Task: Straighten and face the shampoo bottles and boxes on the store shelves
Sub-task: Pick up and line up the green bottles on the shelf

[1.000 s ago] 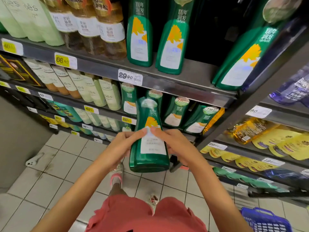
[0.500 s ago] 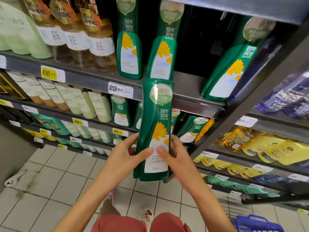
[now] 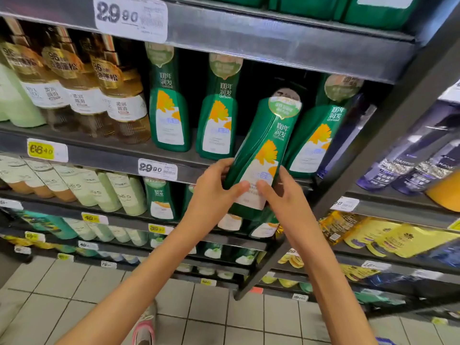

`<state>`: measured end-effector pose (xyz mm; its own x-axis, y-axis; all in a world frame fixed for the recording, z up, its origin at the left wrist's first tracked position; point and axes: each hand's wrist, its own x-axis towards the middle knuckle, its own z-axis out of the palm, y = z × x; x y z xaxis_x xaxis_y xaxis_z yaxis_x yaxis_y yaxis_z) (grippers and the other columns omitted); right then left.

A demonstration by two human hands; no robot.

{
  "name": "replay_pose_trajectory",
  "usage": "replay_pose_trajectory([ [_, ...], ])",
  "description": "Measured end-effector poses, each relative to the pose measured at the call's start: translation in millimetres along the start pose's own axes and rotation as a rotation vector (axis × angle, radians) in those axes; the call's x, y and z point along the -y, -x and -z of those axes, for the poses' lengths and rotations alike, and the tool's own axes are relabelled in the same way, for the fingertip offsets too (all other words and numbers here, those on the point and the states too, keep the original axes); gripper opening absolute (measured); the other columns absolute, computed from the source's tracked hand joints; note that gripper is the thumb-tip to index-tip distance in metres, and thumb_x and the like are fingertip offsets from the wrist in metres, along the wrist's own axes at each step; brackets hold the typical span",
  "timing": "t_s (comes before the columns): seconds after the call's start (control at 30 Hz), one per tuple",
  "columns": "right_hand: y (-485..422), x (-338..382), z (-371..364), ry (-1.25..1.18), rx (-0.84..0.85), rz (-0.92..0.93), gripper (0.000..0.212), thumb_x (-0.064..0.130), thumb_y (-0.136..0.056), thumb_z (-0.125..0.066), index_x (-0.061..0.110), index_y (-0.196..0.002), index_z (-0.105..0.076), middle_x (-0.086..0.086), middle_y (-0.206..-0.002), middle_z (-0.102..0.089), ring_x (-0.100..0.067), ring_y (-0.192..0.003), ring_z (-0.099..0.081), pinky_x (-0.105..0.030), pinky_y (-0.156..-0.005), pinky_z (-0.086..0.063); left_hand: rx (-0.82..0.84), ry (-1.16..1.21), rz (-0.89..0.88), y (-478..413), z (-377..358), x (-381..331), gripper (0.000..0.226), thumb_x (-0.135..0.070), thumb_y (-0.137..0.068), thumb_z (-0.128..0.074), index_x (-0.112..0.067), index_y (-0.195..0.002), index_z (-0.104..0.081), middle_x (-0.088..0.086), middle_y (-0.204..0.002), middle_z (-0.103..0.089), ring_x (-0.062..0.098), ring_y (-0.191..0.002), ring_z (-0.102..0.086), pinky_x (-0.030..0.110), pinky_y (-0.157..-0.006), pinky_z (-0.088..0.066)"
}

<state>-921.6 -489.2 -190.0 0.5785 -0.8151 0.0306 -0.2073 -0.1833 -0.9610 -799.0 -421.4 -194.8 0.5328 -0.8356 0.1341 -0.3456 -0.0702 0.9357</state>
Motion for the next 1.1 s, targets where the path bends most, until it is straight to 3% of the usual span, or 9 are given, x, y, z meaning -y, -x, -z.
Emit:
replay_pose_trajectory([
  [0.07, -9.4, 6.1, -0.9, 0.064, -0.11, 0.045, 0.032, 0.019, -0.095, -0.054, 0.018, -0.127, -0.053, -0.002, -0.117, -0.063, -0.02, -0.107, -0.057, -0.037, -0.095, -0.047, -0.016, -0.014, -0.051, -9.8, -2.5, -3.9, 0.044, -0.017, -0.086, -0.064, -0.015, -0.128, -0.051, -0.001, -0.111, -0.061, 0.012, -0.101, -0.057, 0.02, -0.086, -0.046],
  [0.2, -25.4, 11.4, -7.5, 0.061, -0.271, 0.093, 0.032, 0.013, -0.093, -0.055, 0.013, -0.126, -0.055, -0.003, -0.108, -0.065, -0.022, -0.097, -0.058, -0.035, -0.084, -0.049, -0.098, -0.097, -0.114, -28.8, -8.2, -6.5, 0.047, -0.017, -0.086, -0.064, -0.019, -0.131, -0.052, 0.001, -0.106, -0.051, 0.014, -0.102, -0.049, 0.006, -0.078, -0.034],
  [0.37, -40.8, 7.3, -21.1, 0.073, -0.374, 0.149, 0.046, 0.008, -0.094, -0.052, 0.007, -0.139, -0.042, -0.009, -0.127, -0.056, -0.023, -0.117, -0.052, -0.039, -0.1, -0.042, -0.22, -0.096, -0.122, -40.4, -17.8, -7.3, 0.05, -0.011, -0.084, -0.066, -0.014, -0.132, -0.051, 0.007, -0.111, -0.055, 0.019, -0.105, -0.054, 0.03, -0.095, -0.043],
  [0.5, -49.5, 2.6, -26.1, 0.138, -0.424, 0.218, 0.049, 0.005, -0.095, -0.05, 0.004, -0.142, -0.035, -0.01, -0.13, -0.05, -0.02, -0.118, -0.048, -0.026, -0.099, -0.039, -0.34, -0.054, -0.134, -44.5, -27.2, -5.0, 0.048, -0.005, -0.082, -0.067, -0.006, -0.128, -0.051, 0.008, -0.116, -0.057, 0.021, -0.109, -0.055, 0.039, -0.096, -0.045],
  [0.6, -53.8, -1.6, -26.5, 0.201, -0.453, 0.27, 0.049, 0.003, -0.095, -0.049, 0.001, -0.142, -0.034, -0.013, -0.127, -0.051, -0.011, -0.11, -0.045, -0.004, -0.089, -0.033, -0.409, -0.079, -0.191, -45.3, -33.5, -2.7, 0.043, 0.0, -0.082, -0.066, -0.001, -0.122, -0.051, 0.011, -0.109, -0.055, 0.023, -0.103, -0.055, 0.04, -0.091, -0.047],
  [0.7, -57.7, -5.9, -29.1, 0.224, -0.482, 0.299, 0.051, -0.001, -0.094, -0.048, 0.0, -0.142, -0.033, -0.013, -0.123, -0.05, 0.003, -0.098, -0.037, 0.003, -0.081, -0.028, -0.453, -0.124, -0.224, -47.2, -37.4, 0.2, 0.041, 0.003, -0.081, -0.065, 0.002, -0.12, -0.051, 0.014, -0.105, -0.051, 0.025, -0.1, -0.054, 0.035, -0.088, -0.047],
  [0.83, -62.5, -8.3, -34.8, 0.192, -0.538, 0.288, 0.051, -0.002, -0.094, -0.045, 0.003, -0.144, -0.033, -0.013, -0.127, -0.049, 0.007, -0.098, -0.036, 0.005, -0.08, -0.028, -0.465, -0.134, -0.221, -49.2, -39.4, 3.7, 0.043, 0.0, -0.081, -0.066, 0.001, -0.121, -0.05, 0.011, -0.105, -0.05, 0.016, -0.099, -0.05, 0.015, -0.085, -0.038],
  [1.0, -57.0, -11.5, -35.7, 0.198, -0.539, 0.28, 0.053, 0.002, -0.095, -0.047, 0.007, -0.145, -0.03, -0.011, -0.134, -0.048, -0.005, -0.113, -0.044, 0.003, -0.088, -0.028, -0.437, -0.099, -0.194, -45.5, -38.4, 8.1, 0.041, -0.002, -0.081, -0.068, -0.002, -0.117, -0.049, -0.001, -0.105, -0.043, 0.012, -0.103, -0.048, 0.011, -0.087, -0.037],
  [1.1, -53.5, -10.8, -28.6, 0.222, -0.465, 0.269, 0.056, 0.008, -0.095, -0.051, 0.01, -0.146, -0.029, -0.009, -0.142, -0.047, -0.021, -0.129, -0.045, -0.021, -0.107, -0.034, -0.385, -0.118, -0.165, -46.7, -32.7, 10.3, 0.044, -0.002, -0.079, -0.07, -0.007, -0.117, -0.05, -0.003, -0.105, -0.045, 0.01, -0.1, -0.048, 0.017, -0.087, -0.039],
])
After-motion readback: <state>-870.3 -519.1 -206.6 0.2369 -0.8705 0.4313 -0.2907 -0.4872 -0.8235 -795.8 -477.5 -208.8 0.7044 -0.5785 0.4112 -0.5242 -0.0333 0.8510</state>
